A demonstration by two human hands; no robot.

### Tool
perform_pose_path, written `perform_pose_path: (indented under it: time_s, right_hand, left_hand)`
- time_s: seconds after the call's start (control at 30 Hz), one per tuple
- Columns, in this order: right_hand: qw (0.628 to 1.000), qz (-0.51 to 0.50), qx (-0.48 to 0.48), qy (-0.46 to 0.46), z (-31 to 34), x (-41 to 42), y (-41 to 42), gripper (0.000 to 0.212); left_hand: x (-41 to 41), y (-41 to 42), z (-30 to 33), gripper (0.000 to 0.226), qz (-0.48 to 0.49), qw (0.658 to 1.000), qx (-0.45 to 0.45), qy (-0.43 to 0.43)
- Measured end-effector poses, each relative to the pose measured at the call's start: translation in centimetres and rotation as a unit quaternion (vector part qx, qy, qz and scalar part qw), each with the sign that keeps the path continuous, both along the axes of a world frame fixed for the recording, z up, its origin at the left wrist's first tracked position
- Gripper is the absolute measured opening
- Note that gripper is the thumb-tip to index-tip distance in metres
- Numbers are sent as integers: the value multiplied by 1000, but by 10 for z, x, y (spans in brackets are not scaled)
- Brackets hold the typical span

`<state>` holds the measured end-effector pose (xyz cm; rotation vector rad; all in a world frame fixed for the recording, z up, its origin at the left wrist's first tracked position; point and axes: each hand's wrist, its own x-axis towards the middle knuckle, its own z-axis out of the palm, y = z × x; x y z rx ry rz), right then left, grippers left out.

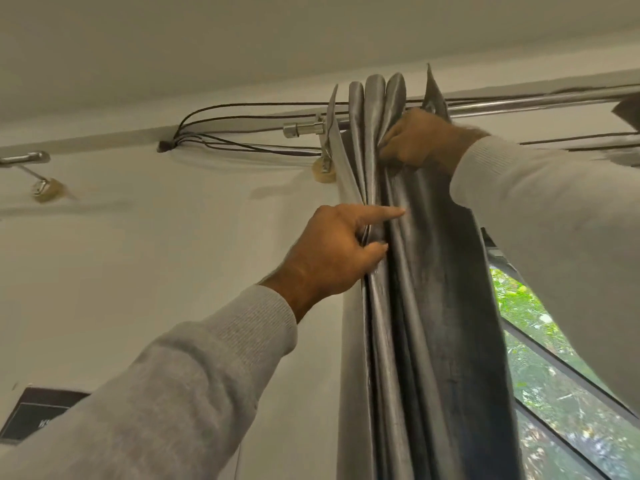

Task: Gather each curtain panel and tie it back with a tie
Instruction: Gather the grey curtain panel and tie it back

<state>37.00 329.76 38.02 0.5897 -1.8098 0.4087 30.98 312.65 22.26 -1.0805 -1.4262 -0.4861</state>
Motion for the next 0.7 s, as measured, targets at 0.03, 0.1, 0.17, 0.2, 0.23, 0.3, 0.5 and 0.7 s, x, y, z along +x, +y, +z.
perform_pose_path:
  time_s: [0.03, 0.1, 0.17, 0.2, 0.23, 0.3, 0.5, 0.7]
  right_hand:
    - [999, -28, -19, 16, 5, 1, -5, 34]
    - [998, -51, -29, 24, 11, 7, -12, 30]
    - [999, -25, -31, -3, 9, 13, -15, 26]
    - [999, -5, -40, -20, 7, 14, -13, 22]
    - [998, 21, -52, -28, 7, 13, -9, 19]
    - [992, 72, -105, 1, 5, 9, 2, 19]
    - [913, -302, -235, 143, -10, 6, 42, 63]
    - [946, -305, 41, 102, -28, 20, 1, 27]
  left_hand:
    - [1, 1, 0, 49, 9, 1000, -3, -1]
    - [5, 5, 0, 46, 23, 1000, -8, 1]
    - [7, 7, 3, 41, 52, 999, -13, -7]
    - [9, 7, 4, 36, 72, 997, -14, -11]
    - [10, 7, 4, 31, 86, 996, -10, -10]
    - [10, 6, 5, 25, 90, 996, 5, -8]
    - [14, -2, -3, 18, 50, 996, 46, -65]
    - [21, 2, -9, 11, 59, 995, 73, -42]
